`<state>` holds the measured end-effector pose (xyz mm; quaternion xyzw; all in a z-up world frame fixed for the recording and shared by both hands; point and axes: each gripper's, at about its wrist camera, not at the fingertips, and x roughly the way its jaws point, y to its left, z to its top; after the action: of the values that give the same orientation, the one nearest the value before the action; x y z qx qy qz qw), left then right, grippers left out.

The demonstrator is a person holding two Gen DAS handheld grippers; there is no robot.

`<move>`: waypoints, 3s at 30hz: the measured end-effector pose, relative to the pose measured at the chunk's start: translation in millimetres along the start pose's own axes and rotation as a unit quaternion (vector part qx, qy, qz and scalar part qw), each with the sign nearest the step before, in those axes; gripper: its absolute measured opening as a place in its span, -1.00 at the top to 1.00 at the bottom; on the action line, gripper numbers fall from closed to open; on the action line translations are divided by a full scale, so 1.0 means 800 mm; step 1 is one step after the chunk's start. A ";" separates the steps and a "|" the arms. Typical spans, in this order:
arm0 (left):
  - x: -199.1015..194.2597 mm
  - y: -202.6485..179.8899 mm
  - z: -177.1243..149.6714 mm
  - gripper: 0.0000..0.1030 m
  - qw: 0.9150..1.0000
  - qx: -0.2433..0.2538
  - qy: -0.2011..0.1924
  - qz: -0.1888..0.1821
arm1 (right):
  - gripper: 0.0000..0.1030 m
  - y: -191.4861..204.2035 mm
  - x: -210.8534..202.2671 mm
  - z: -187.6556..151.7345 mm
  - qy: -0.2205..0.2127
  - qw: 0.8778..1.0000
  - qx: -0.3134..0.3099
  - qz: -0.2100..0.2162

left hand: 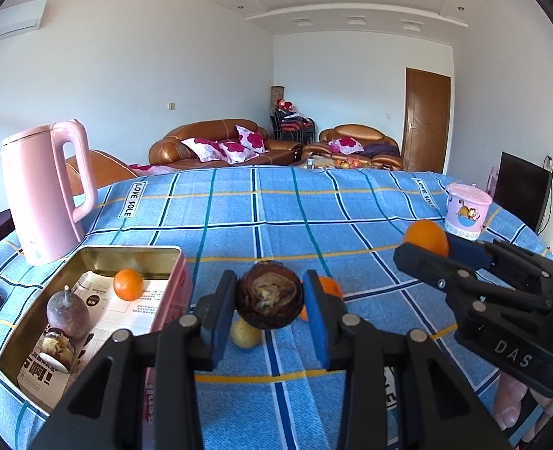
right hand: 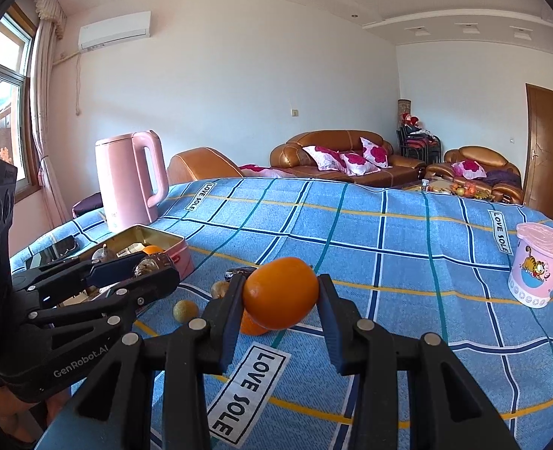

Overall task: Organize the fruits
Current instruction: 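Lift the brown fruit with the left tool while the right tool carries the orange toward the tin, then lower the brown fruit into the tin and open the left tool while the right tool releases the orange there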

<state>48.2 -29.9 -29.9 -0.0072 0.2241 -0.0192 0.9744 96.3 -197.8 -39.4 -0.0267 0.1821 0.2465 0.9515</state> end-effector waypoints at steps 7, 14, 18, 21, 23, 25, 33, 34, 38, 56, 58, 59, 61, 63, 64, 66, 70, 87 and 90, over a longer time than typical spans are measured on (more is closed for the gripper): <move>-0.007 0.002 0.000 0.27 1.000 -0.003 -0.015 0.004 | 0.22 0.003 -0.007 -0.001 -0.015 1.000 -0.004 -0.001; -0.020 -0.001 0.000 0.27 0.999 0.003 -0.042 0.007 | 0.21 0.007 -0.017 -0.003 -0.035 0.999 -0.009 -0.004; -0.022 -0.002 0.000 0.27 0.999 0.003 -0.047 0.009 | 0.21 0.008 -0.018 -0.003 -0.038 0.999 -0.009 -0.007; -0.026 -0.001 0.000 0.27 0.999 0.002 -0.052 0.010 | 0.21 0.009 -0.019 -0.004 -0.040 0.999 -0.010 -0.010; -0.027 -0.002 -0.001 0.27 0.998 0.002 -0.055 0.011 | 0.21 0.010 -0.020 -0.004 -0.042 0.999 -0.010 -0.012; -0.030 -0.001 -0.001 0.27 0.998 0.001 -0.056 0.011 | 0.21 0.010 -0.020 -0.004 -0.042 0.999 -0.010 -0.013; -0.041 0.019 0.001 0.27 0.998 -0.008 -0.054 0.014 | 0.22 0.018 -0.015 -0.003 -0.032 0.999 -0.011 -0.008; -0.043 0.024 0.001 0.27 0.998 -0.011 -0.054 0.016 | 0.22 0.021 -0.013 -0.003 -0.029 0.999 -0.011 -0.007; -0.046 0.045 0.001 0.27 0.998 -0.019 -0.050 0.035 | 0.22 0.044 -0.004 -0.002 -0.021 0.999 -0.028 0.005; -0.053 0.130 -0.009 0.27 0.994 -0.051 -0.020 0.095 | 0.21 0.117 0.036 0.005 0.008 0.996 -0.062 0.064; -0.054 0.136 -0.011 0.27 0.993 -0.052 -0.015 0.100 | 0.21 0.123 0.040 0.008 0.010 0.995 -0.064 0.070; -0.054 0.139 -0.012 0.27 0.993 -0.053 -0.014 0.102 | 0.21 0.127 0.041 0.010 0.011 0.995 -0.066 0.070; -0.054 0.143 -0.013 0.27 0.993 -0.053 -0.012 0.108 | 0.21 0.134 0.044 0.014 0.013 0.995 -0.073 0.072; -0.052 0.150 -0.014 0.27 0.992 -0.056 -0.009 0.111 | 0.21 0.140 0.045 0.018 0.013 0.994 -0.078 0.076; -0.051 0.153 -0.015 0.27 0.992 -0.057 -0.006 0.114 | 0.21 0.144 0.047 0.021 0.012 0.994 -0.081 0.078; -0.048 0.158 -0.014 0.27 0.991 -0.060 -0.003 0.117 | 0.21 0.150 0.049 0.026 0.012 0.993 -0.086 0.082; -0.046 0.163 -0.013 0.27 0.991 -0.061 0.002 0.122 | 0.21 0.162 0.057 0.032 0.015 0.991 -0.094 0.089; -0.026 0.178 -0.019 0.27 0.989 -0.064 0.031 0.132 | 0.21 0.189 0.097 0.029 0.048 0.989 -0.089 0.109; -0.023 0.180 -0.019 0.27 0.989 -0.064 0.036 0.129 | 0.21 0.194 0.106 0.029 0.055 0.988 -0.090 0.109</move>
<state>29.6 114.3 -38.7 -0.0400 0.2590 0.1213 0.9574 98.4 -19.9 -42.1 -0.1060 0.2128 0.3620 0.9014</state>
